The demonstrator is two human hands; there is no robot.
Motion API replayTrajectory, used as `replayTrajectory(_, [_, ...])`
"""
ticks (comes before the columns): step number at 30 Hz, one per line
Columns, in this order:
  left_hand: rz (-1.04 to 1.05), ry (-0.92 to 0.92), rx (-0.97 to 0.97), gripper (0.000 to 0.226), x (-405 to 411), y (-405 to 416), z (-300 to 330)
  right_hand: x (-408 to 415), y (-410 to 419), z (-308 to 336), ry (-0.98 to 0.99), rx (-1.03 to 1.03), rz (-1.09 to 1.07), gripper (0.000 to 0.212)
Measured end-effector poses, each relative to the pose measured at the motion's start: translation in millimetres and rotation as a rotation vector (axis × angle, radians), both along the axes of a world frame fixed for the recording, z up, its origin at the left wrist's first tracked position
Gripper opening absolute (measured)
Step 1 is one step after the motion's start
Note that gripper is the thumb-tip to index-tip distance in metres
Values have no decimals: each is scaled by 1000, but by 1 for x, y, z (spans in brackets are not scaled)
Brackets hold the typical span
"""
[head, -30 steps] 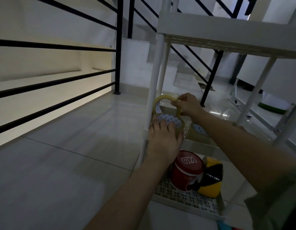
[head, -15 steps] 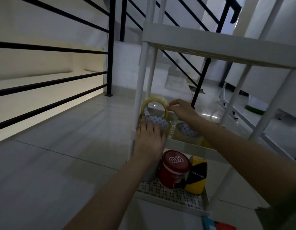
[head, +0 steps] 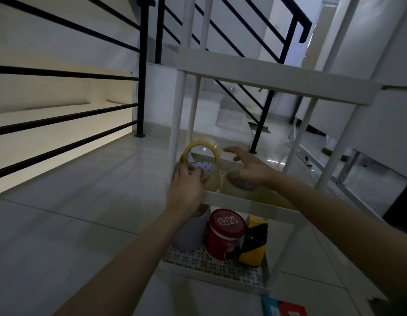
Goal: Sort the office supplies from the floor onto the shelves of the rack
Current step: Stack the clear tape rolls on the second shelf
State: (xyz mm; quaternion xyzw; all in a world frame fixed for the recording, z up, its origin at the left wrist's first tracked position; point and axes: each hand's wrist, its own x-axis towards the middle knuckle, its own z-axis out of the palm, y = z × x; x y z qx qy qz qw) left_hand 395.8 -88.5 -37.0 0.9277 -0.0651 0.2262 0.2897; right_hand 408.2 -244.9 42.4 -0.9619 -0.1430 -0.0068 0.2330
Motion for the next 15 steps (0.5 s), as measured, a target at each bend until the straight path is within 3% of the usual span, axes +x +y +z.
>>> replayTrajectory(3, [0, -67, -385, 38, -9, -12, 16, -6, 6, 3, -43, -45, 141, 85])
replayTrajectory(6, [-96, -46, -586, 39, -13, -22, 35, -10, 2, 17, -240, -25, 176, 75])
replayTrajectory(11, [-166, -57, -431, 36, -5, -33, 48, -1, -26, 41, -290, -218, 79, 69])
replayTrajectory(13, [-73, -41, -316, 37, 4, -36, 52, 10, -38, 47, -294, -288, -74, 69])
replayTrajectory(15, [6, 23, -171, 54, 15, -35, 56, 19, -50, 52, -294, -286, -267, 74])
